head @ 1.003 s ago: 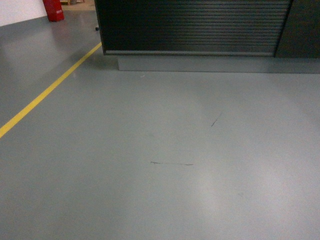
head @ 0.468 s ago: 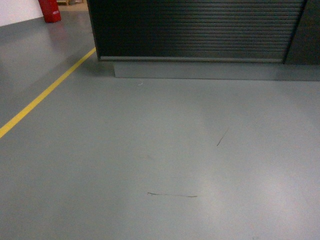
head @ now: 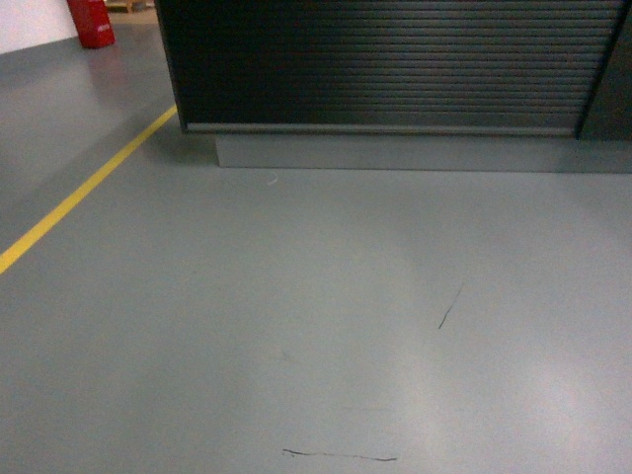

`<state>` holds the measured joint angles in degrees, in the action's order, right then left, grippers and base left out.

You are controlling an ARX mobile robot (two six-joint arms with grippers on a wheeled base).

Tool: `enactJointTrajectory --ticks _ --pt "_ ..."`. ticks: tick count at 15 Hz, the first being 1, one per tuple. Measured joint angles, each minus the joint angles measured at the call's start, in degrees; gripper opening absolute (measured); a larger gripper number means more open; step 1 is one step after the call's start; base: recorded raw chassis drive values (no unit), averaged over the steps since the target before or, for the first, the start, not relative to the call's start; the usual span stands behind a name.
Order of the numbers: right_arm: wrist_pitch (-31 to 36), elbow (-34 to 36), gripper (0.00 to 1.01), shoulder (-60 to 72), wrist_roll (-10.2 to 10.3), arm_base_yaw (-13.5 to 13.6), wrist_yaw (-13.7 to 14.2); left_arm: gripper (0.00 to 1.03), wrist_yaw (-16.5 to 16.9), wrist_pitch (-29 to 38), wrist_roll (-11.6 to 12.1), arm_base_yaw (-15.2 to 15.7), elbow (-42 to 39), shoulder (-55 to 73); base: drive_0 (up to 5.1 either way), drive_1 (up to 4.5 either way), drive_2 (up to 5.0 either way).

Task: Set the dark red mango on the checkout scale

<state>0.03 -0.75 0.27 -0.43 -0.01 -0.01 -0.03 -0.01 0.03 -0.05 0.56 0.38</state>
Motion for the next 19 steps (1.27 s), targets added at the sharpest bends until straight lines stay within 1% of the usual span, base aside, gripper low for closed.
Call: enactJointTrajectory --ticks 19 --pt "0.0 0.0 0.98 0.0 0.0 0.0 0.0 0.98 -0.1 -0.2 0.0 0.0 0.0 0.0 0.0 4.29 -4.3"
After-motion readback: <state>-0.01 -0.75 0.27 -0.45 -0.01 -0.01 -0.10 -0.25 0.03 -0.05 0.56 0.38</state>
